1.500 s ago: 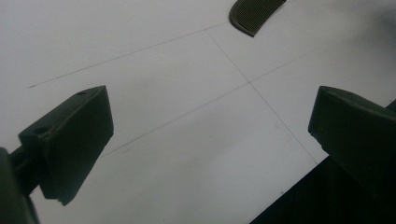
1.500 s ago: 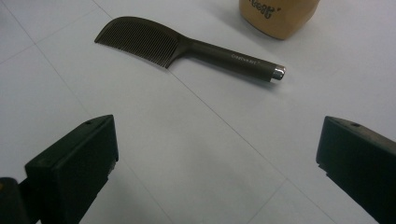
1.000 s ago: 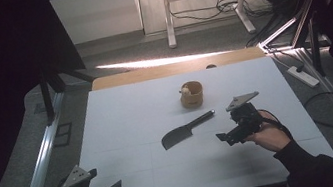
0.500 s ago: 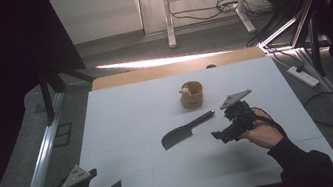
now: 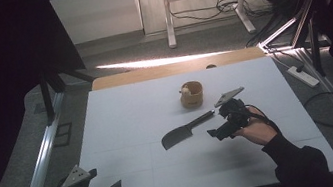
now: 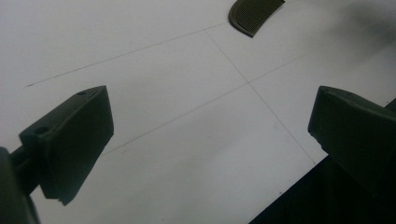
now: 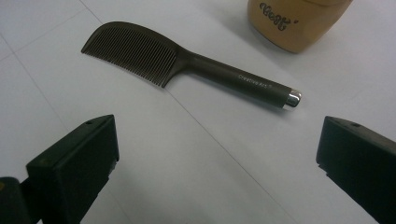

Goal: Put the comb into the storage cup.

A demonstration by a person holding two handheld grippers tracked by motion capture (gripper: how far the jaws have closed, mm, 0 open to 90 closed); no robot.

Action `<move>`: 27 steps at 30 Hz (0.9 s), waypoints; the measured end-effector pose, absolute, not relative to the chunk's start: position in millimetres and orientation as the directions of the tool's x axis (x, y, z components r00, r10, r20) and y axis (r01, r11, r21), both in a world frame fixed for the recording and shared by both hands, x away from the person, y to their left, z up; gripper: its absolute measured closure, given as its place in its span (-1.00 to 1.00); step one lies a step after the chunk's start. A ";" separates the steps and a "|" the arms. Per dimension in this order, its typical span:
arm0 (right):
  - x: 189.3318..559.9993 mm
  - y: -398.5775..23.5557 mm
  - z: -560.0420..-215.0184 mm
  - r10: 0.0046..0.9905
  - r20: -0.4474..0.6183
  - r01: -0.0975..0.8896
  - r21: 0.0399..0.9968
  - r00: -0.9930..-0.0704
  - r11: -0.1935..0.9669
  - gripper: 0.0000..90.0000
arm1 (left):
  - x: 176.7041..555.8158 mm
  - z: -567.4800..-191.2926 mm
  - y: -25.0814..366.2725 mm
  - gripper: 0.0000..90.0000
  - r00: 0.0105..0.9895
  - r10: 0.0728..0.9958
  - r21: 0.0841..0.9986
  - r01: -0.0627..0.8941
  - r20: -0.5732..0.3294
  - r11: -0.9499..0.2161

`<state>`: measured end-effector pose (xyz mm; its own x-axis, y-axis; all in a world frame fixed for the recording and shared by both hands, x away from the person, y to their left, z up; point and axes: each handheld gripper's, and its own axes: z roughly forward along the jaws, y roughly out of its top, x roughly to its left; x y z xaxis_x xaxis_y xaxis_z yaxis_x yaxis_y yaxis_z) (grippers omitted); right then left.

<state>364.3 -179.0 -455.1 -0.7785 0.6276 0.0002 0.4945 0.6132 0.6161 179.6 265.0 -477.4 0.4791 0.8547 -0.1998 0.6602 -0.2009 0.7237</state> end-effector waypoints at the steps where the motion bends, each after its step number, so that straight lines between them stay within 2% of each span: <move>1: 364.3 -179.0 -455.1 0.628 0.000 0.494 0.616 -0.779 0.613 -1.00 | 179.6 -477.4 265.0 -0.98 0.479 0.855 0.724 0.660 -0.200 -0.200; 27: 385.7 -155.2 -458.7 0.639 0.000 0.521 0.581 -0.769 0.626 -1.00 | 180.2 -477.6 263.8 -0.97 0.490 0.850 0.721 0.658 -0.193 -0.216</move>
